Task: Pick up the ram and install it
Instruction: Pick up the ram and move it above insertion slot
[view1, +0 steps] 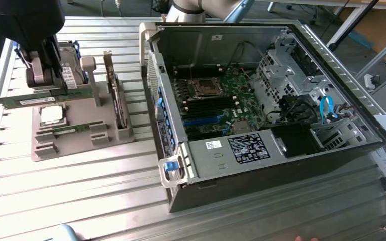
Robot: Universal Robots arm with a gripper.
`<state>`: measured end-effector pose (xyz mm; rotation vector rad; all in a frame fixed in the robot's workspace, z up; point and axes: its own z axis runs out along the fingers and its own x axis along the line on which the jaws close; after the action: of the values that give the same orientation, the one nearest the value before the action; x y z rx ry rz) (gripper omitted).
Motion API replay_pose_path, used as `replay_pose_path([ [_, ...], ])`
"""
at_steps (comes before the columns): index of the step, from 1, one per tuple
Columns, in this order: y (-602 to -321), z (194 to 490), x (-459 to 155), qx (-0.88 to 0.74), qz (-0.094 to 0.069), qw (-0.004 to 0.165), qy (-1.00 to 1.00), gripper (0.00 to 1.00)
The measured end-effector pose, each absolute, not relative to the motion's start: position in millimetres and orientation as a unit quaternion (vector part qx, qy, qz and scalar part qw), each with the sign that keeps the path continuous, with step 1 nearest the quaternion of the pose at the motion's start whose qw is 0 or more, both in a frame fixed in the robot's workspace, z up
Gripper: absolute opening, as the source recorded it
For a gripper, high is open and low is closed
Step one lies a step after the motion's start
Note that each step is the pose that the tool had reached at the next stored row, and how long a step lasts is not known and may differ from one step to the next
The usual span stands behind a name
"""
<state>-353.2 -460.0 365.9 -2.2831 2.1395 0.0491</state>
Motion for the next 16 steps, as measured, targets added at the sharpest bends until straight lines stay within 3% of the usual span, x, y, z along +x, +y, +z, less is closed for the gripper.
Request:
replay_pose_path([
  [16,-460.0,394.9,-353.2,-0.73,0.016,0.006,0.684,0.12],
])
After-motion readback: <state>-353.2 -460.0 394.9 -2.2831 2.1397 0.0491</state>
